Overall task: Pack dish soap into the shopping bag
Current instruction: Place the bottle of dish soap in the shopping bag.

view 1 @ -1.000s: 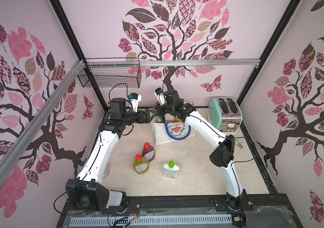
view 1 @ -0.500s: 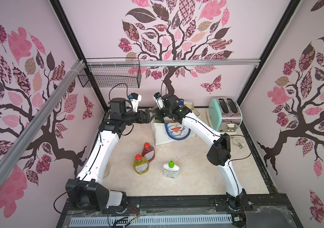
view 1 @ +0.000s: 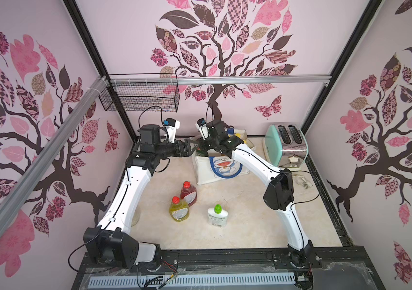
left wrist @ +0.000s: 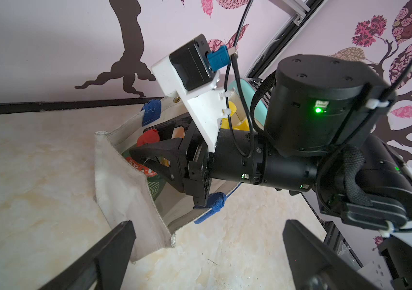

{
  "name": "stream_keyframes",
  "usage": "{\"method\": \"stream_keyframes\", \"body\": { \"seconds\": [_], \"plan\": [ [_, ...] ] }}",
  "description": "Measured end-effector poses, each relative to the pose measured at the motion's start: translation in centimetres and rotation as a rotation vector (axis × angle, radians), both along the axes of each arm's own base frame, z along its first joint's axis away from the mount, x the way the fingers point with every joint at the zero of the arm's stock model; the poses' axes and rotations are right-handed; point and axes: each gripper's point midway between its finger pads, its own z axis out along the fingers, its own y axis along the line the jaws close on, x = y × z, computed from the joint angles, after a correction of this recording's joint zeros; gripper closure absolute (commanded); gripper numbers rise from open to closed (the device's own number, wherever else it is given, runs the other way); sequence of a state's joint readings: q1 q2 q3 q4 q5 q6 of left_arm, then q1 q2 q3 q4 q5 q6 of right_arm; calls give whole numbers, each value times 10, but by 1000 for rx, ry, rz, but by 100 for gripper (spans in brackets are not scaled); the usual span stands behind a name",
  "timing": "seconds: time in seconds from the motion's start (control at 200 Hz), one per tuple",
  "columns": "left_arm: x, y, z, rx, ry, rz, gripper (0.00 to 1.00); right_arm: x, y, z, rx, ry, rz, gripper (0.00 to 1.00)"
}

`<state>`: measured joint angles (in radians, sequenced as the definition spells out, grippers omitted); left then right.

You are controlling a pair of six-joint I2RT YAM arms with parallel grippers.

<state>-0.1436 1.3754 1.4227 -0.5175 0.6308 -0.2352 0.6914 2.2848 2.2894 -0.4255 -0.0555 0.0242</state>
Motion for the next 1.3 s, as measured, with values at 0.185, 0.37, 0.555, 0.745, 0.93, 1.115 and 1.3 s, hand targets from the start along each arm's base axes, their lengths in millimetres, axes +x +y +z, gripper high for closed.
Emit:
{"method": "stream_keyframes", "body": {
  "seconds": [0.185,0.37,0.555,0.745,0.93,1.115,1.3],
  "plan": [
    [0,0,0,0,0,0,2,-2,4,-5,23,22,18,100],
    [0,0,0,0,0,0,2,-1,9,-14,29,36,29,100],
    [0,0,0,0,0,0,2,1,11,-35,9,63,31,100],
    [0,0,0,0,0,0,2,3,13,-42,2,67,33,92],
    [0,0,0,1,-1,0,2,2,13,-42,0,65,35,72],
    [0,0,0,1,-1,1,2,2,14,-42,-4,58,46,54],
    [1,1,0,6,-2,6,2,-2,16,-24,16,30,63,43]
  ]
}}
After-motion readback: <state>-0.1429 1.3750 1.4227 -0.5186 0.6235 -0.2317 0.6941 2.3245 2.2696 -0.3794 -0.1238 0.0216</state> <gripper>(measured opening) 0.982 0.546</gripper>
